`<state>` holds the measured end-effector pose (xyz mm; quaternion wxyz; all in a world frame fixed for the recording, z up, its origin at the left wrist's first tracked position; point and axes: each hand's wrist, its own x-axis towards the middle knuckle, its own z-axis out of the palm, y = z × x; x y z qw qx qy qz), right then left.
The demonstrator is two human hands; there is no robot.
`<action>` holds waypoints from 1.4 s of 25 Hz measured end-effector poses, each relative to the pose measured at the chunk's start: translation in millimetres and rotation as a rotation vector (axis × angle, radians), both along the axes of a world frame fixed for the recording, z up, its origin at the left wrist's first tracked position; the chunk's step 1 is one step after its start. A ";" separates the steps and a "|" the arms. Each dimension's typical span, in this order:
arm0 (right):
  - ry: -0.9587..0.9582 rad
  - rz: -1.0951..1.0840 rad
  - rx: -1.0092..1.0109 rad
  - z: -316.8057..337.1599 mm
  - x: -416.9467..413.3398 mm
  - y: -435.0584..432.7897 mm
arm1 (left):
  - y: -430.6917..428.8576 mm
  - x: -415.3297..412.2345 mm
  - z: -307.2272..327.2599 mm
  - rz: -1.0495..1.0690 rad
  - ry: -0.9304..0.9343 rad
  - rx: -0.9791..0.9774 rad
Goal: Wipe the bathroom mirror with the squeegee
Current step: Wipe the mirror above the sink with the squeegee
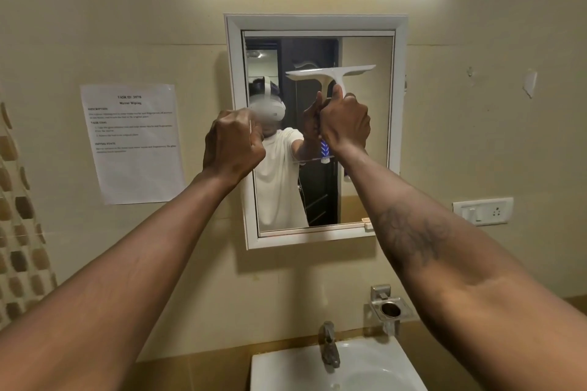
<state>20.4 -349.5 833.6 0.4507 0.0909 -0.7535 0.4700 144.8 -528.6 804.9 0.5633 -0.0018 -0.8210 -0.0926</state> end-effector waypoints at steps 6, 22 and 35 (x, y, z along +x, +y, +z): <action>-0.047 0.007 0.027 -49.1 -14.5 3.6 | 15.9 -25.1 -10.9 -0.023 -0.038 0.012; -0.153 0.006 0.021 -161.8 12.1 39.9 | 48.3 -27.6 -35.2 -0.054 -0.094 -0.017; 0.131 0.147 -0.057 9.4 0.6 -22.3 | 23.0 -11.9 -6.3 0.037 0.041 0.017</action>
